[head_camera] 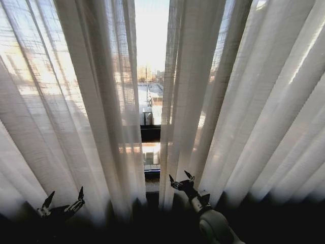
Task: Open the curtains by pulling them apart, changing their state from closed to fully open.
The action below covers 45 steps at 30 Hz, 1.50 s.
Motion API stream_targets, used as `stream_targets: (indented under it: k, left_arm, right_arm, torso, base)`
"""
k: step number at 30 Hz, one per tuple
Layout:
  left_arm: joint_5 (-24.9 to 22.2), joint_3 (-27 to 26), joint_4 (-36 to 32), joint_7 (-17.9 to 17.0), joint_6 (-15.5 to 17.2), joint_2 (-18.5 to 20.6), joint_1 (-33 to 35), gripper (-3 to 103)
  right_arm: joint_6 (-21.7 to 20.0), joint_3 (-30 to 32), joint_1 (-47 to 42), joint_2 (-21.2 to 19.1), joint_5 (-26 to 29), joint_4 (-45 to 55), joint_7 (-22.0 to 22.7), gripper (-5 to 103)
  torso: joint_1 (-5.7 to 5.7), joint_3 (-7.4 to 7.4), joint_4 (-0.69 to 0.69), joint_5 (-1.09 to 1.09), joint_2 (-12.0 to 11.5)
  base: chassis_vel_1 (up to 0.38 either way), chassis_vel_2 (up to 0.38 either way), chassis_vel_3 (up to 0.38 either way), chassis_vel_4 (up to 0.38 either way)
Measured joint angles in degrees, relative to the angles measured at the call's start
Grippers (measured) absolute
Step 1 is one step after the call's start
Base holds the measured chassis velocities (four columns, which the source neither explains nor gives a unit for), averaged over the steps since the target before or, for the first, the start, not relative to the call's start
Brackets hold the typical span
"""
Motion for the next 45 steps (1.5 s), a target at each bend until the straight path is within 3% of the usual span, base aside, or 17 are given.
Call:
stream_targets:
  k: [16,17,18,21,28,34,39,42,45]
  left_arm:
    - [2.6,1.1,-1.6,0.0,0.1,-1.3,0.2,100]
    - [2.8,1.4,-1.6,0.0,0.1,-1.5,0.1,100]
    - [2.8,1.4,-1.6,0.0,0.1,-1.5,0.1,100]
    - [3.6,2.5,-1.7,0.0,-0.3,-2.3,0.3,100]
    - [3.9,2.5,-1.6,0.1,-0.7,-1.8,0.3,100]
    - [3.8,2.1,-1.5,0.1,-1.5,-1.4,0.7,100]
    - [4.1,2.1,-1.3,0.2,-2.7,-2.0,1.6,100]
    - [4.5,2.2,-1.2,0.8,-3.8,-2.6,2.8,100]
    - [4.8,2.1,-0.9,1.1,-4.5,-2.9,3.1,100]
  right_arm:
    - [0.0,-2.7,11.1,2.4,1.9,-7.9,-0.5,102]
    - [0.0,-2.9,11.3,2.6,1.9,-8.1,-0.5,93]
    - [0.0,-2.9,11.3,2.6,1.9,-8.1,-0.5,93]
    - [0.2,-3.1,11.6,3.1,1.8,-8.3,-0.5,77]
    - [0.4,-3.0,12.5,3.7,1.5,-8.6,-0.5,56]
    - [0.7,-3.0,13.4,4.1,1.4,-8.8,-0.1,28]
    - [0.8,-2.6,13.8,3.8,1.5,-8.8,0.7,16]
    - [0.8,-2.0,13.8,4.0,1.5,-8.4,1.7,2]
    - [0.7,-1.7,13.6,3.8,1.6,-7.8,2.1,1]
  torso:
    - [0.0,0.0,0.01,0.01,0.0]
    - [0.0,0.0,0.01,0.01,0.0]
    - [0.0,0.0,0.01,0.01,0.0]
    - [0.0,0.0,0.0,0.01,0.0]
    - [0.0,0.0,0.0,0.01,0.0]
    - [0.0,0.0,0.0,0.01,0.0]
    - [0.0,0.0,0.0,0.01,0.0]
    - [0.0,0.0,0.0,0.02,0.0]
    - [-0.01,0.0,0.0,0.01,0.0]
  base:
    - [0.0,0.0,0.0,0.0]
    - [0.0,0.0,0.0,0.0]
    - [0.0,0.0,0.0,0.0]
    - [0.0,0.0,0.0,0.0]
    - [0.0,0.0,0.0,0.0]
    - [0.0,0.0,0.0,0.0]
    - [0.0,0.0,0.0,0.0]
    - [0.0,0.0,0.0,0.0]
    - [0.0,0.0,0.0,0.0]
